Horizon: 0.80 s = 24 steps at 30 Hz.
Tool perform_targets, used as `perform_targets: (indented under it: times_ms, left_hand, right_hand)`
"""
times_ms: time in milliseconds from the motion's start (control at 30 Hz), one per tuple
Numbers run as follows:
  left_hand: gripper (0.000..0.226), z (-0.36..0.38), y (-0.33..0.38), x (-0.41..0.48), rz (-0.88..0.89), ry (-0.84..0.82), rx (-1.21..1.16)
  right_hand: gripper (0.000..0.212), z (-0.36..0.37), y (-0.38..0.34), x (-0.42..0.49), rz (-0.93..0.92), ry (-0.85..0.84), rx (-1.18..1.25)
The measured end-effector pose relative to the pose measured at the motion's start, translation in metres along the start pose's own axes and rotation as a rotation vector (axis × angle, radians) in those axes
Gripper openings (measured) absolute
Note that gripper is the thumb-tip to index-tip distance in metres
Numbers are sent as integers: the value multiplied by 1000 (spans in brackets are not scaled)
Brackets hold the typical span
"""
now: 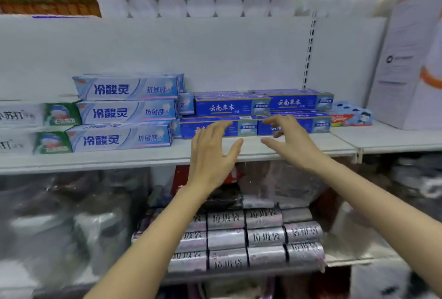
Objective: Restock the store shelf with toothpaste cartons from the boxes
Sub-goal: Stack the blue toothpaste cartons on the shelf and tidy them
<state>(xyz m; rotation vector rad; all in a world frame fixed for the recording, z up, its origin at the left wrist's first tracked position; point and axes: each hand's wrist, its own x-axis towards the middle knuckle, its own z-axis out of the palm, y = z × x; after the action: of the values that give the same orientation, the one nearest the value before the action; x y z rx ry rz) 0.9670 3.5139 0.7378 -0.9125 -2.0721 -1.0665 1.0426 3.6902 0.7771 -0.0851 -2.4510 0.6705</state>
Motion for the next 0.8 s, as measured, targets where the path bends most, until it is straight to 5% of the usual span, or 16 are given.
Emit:
perform_targets:
  times_ms: [300, 467, 700, 800]
  left_hand:
    - [51, -16, -16, -104, 123, -197, 63]
    - [60, 7, -51, -201, -86, -474, 85]
    - [79, 29, -102, -352, -397, -924, 135]
    - [68, 40, -111, -392, -501, -1048, 108]
  right_hand:
    - [38, 46, -11, -83, -118, -213, -220]
    - [49, 109, 28, -147, -23, -441, -211]
    - [66, 209, 102, -274, 337, -877, -168]
    - [67, 234, 129, -315, 492, -943, -108]
